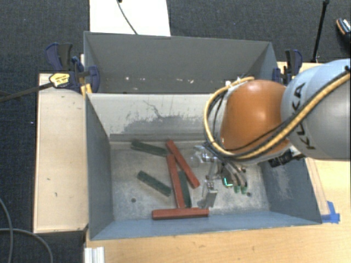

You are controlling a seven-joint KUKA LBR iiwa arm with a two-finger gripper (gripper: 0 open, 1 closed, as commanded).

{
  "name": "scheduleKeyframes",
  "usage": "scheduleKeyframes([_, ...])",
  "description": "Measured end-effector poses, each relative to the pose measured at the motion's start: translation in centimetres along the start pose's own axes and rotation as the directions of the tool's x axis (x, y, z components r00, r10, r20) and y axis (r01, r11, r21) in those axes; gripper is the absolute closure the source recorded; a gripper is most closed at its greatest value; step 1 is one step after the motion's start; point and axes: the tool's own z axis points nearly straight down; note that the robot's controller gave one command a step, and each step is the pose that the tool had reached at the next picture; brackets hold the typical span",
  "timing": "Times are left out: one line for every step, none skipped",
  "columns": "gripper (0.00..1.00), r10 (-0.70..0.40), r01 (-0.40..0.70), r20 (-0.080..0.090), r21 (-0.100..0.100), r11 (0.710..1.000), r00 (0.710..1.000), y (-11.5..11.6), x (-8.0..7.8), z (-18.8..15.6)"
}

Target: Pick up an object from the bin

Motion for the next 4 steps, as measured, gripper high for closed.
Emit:
scheduleKeyframes([0.0, 0.004, -0.004, 0.008, -0.001, 1.0, 1.0, 0.0, -0.2, -0.4])
scheduleKeyframes([0.0, 0.023, -0.023, 0.014, -0.003, 1.0, 1.0, 4.0, -1.2, 6.5])
scheduleKeyframes([0.0, 0.098, -0.098, 0.004, 0.0, 0.995, 0.995, 6.3, -1.8, 7.6])
scheduleKeyframes([0.0, 0.166, -0.166, 0.008, -0.002, 0.986, 0.986, 6.0, -2.7, 7.4])
